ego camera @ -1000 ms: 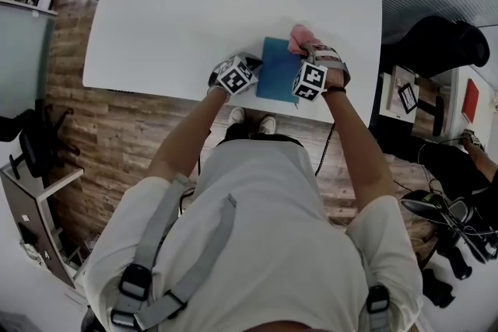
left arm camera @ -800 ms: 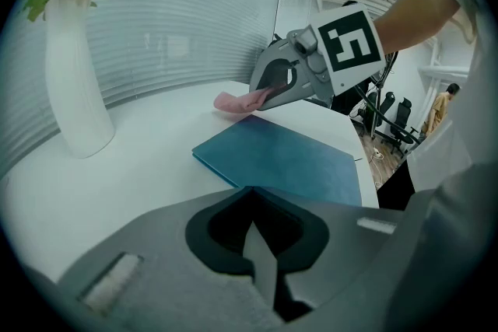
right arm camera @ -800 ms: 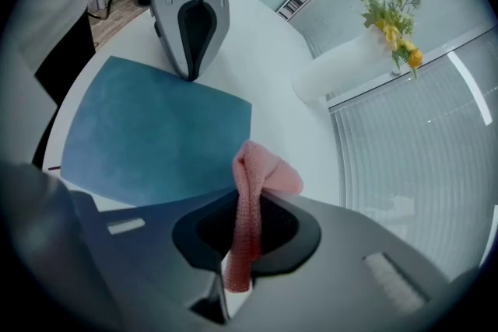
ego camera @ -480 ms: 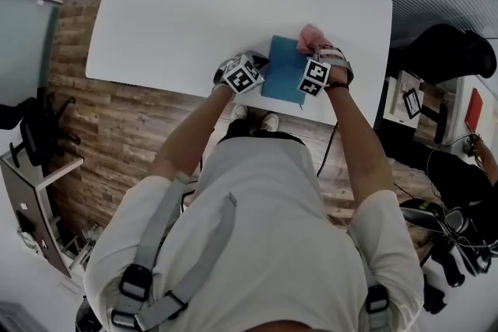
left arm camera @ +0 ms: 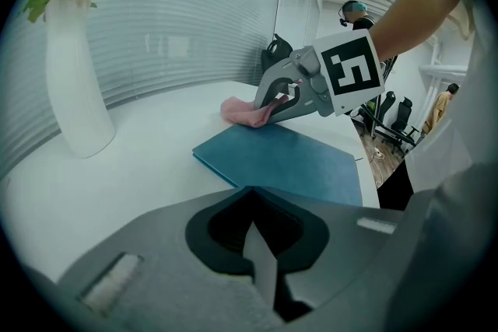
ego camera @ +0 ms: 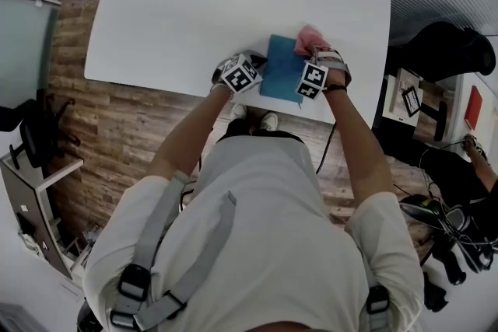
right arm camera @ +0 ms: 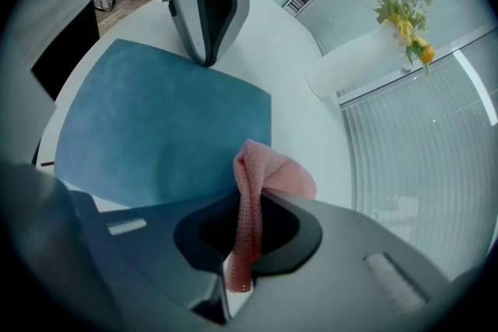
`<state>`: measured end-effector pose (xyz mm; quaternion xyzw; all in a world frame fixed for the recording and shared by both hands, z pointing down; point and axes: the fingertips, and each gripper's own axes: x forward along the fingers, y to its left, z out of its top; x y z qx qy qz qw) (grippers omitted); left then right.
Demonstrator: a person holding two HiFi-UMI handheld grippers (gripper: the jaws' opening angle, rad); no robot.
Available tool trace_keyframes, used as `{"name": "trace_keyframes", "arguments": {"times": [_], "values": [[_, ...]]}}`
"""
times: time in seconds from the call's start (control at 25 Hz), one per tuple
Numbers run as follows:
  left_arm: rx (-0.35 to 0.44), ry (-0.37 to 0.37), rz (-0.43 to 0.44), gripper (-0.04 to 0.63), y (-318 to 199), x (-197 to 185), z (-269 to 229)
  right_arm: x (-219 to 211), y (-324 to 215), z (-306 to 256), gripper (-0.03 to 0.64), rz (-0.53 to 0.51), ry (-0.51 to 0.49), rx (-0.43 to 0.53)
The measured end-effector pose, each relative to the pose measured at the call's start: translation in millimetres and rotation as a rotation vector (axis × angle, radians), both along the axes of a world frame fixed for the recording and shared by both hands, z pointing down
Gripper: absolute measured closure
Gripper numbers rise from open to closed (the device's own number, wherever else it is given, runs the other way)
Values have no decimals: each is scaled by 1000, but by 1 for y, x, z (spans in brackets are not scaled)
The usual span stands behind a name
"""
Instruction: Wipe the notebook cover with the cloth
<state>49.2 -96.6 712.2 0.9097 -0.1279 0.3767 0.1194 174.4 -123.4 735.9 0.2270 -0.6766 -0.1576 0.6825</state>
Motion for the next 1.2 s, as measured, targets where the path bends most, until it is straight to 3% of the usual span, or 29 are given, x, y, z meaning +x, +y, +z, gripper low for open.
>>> {"name": "trace_keyframes", "arguments": {"times": [1.2], "values": [[-1, -5, -3, 598, -1, 0, 0, -8, 29, -1, 611, -3, -33, -30]]}}
